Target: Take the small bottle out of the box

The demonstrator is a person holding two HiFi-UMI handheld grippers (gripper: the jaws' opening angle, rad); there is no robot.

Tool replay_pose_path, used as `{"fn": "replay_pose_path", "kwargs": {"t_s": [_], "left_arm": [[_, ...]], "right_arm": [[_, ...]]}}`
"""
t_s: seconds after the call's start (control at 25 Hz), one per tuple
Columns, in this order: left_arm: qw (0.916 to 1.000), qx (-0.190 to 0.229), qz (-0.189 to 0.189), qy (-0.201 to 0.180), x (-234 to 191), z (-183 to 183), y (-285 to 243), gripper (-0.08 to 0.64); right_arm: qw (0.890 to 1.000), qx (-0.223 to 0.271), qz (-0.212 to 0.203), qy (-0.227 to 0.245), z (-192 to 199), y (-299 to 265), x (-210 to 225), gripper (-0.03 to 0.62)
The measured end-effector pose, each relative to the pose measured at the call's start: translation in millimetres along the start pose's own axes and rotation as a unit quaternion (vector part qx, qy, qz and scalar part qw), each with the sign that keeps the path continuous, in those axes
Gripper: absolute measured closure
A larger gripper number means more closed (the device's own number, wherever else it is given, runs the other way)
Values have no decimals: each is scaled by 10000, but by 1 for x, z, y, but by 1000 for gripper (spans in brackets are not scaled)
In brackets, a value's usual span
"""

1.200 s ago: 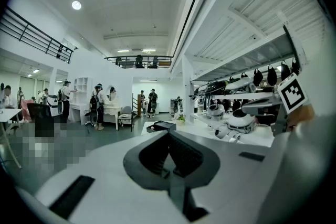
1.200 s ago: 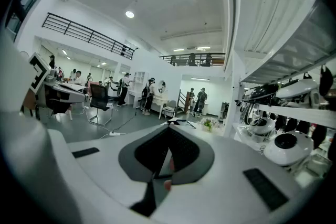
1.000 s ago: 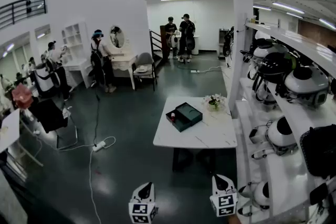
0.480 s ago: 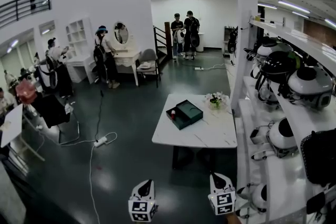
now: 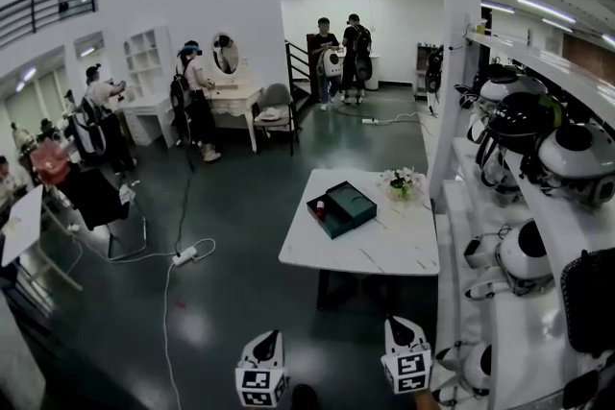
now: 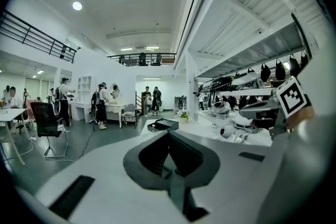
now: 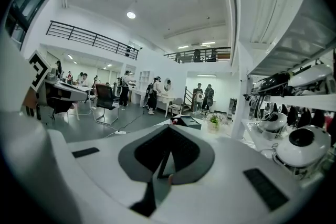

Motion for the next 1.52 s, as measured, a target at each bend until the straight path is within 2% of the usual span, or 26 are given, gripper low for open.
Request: {"fn": "replay_pose_path", "kwargs": {"t_s": [0.24, 0.44, 0.84, 1.12, 1.52], "left_arm": [[10000, -63, 16, 54, -23, 8, -42, 541], [9997, -71, 193, 146, -47, 8, -95, 541], [9990, -27, 422, 140, -127, -23, -215, 541], [9985, -22, 530, 111, -185, -42, -281, 541], [9970, -107, 756, 152, -215, -44, -345, 541]], "right_arm": [[10000, -92, -1, 5, 4, -47, 4, 572], [9997, -191, 82, 109, -1, -98, 7, 572], [9992, -224, 252, 211, -36, -233, 12, 572], [9991, -197, 276, 250, -61, -321, 4, 572], [9981, -391, 358, 307, -56, -380, 6, 572]]}}
Point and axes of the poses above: the fingertips, and each gripper's own axes: y backward along the fingers, x to its right, z out of its underside, the point moved 2 cm from there along y, backward along the fingers, and after that the axes turned 3 degrees about x, right-handed, at the moved point
